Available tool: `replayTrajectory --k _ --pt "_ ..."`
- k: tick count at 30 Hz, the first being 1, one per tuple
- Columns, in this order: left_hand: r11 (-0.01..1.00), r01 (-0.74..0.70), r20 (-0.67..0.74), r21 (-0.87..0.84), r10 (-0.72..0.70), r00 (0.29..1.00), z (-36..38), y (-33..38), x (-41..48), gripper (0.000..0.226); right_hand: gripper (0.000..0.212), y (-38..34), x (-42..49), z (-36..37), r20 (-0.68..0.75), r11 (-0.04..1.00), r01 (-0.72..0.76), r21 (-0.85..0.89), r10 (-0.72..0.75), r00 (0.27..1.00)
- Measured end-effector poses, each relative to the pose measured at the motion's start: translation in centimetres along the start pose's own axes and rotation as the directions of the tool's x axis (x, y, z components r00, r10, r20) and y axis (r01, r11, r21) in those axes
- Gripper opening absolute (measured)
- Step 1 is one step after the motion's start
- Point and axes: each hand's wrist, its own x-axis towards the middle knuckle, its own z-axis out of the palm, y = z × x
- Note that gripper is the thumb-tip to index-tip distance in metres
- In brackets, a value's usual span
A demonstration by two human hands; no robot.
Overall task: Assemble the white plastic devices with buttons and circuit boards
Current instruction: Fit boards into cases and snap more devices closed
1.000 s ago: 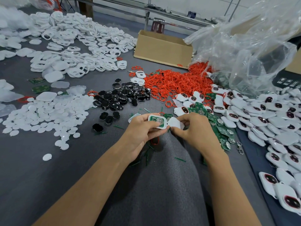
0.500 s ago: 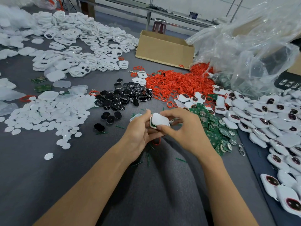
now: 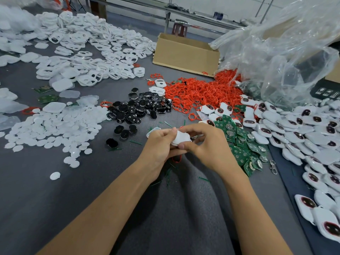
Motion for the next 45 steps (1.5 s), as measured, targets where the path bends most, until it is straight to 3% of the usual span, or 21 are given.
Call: replayTrajectory --k 5,15,18,20,23,29,35,40,45 --pt "0.998 -0.047 -0.051 0.03 0.048 0.998 0.0 -0.2 -0.2 0.029 0.052 -0.3 0.0 0.2 -0.021 0.999 -0.014 0.05 0.015 1.0" --pt "0.995 -0.089 -0.104 -0.039 0.085 0.991 0.1 -0.2 -0.2 0.029 0.033 0.2 -0.1 0.5 -0.006 0.996 -0.012 0.091 0.013 1.0" --pt "0.994 -0.109 -0.082 -0.027 0.107 0.991 0.3 -0.2 -0.4 0.026 0.021 0.5 0.1 0.9 -0.056 0.967 -0.151 0.203 0.166 0.985" --pt "0.989 -0.147 -0.083 0.004 0.147 0.986 0.4 -0.2 -0.7 0.026 0.013 0.6 0.2 1.1 0.013 0.914 -0.248 0.322 0.258 0.966" --pt "0.977 -0.206 -0.095 0.05 0.21 0.973 0.5 -0.3 -1.0 0.025 0.018 0.4 -0.1 1.7 0.121 0.806 -0.317 0.5 0.297 0.947" --pt "0.969 -0.231 -0.122 0.092 0.241 0.963 0.5 -0.7 -1.1 0.022 0.014 0.4 0.0 2.0 0.007 0.824 -0.294 0.485 0.333 0.943" --pt "0.985 -0.164 -0.077 -0.058 0.16 0.984 0.8 -0.6 -0.8 0.026 0.018 0.1 0.2 2.4 -0.112 0.827 -0.23 0.513 0.33 0.937" --pt "0.979 -0.176 -0.15 -0.104 0.16 0.976 0.6 -0.4 -0.7 0.03 0.021 0.1 0.1 2.0 -0.017 0.752 -0.248 0.611 0.325 0.945" --pt "0.975 -0.215 -0.132 -0.063 0.205 0.97 0.3 -0.3 -0.8 0.027 0.02 -0.1 0.2 1.9 -0.064 0.729 -0.208 0.651 0.326 0.943"
